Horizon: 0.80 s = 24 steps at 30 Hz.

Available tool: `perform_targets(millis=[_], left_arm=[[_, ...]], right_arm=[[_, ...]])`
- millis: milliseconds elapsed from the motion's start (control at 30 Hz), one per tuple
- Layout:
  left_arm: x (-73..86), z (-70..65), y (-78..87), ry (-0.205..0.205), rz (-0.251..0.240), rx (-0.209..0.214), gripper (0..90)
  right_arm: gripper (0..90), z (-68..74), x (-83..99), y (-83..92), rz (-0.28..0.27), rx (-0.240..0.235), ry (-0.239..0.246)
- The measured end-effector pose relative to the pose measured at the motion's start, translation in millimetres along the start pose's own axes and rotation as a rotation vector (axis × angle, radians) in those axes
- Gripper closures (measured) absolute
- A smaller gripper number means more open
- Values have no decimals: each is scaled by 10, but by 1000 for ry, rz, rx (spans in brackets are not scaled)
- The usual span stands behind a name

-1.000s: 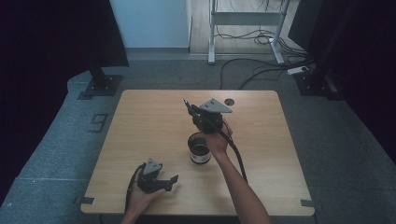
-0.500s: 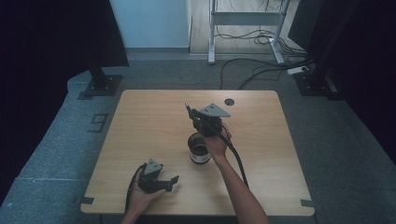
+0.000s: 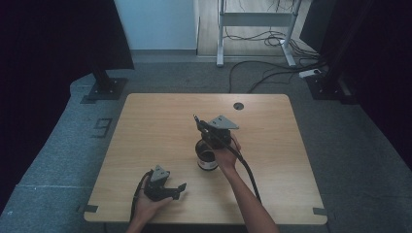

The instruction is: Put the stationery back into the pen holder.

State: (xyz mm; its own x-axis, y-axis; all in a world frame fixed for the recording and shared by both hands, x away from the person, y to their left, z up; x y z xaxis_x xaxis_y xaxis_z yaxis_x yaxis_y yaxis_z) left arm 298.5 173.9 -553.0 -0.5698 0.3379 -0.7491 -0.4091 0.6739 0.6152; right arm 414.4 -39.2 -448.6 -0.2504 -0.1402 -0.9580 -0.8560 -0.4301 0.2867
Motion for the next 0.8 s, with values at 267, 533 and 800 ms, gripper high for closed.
perform_targets(millis=[267,533,800], left_arm=[[6,-2,-12,2,6,2,147],[14,-2,-31,2,13,4,147],[19,-9,-49,0,22,4,148]], right_arm=[[777,-11,126,26,20,-3,10],[775,-26,285,42,47,-8,11],[772,-34,420,75,75,3,32]])
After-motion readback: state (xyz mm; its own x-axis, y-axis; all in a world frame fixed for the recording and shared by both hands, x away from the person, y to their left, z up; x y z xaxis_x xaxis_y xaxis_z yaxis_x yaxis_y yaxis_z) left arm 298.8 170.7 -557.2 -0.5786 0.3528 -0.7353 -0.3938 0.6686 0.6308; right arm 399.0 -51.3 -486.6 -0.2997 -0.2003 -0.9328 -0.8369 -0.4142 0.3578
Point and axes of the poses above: each handheld gripper's, and its own axes: y roughly backward along the jaws, x roughly out of its underside, z roughly to its left, the point moved 2 cm from there along -y, roughly forward along the jaws, and after that the axes turned 11 degrees about x, right-handed, at the moved point
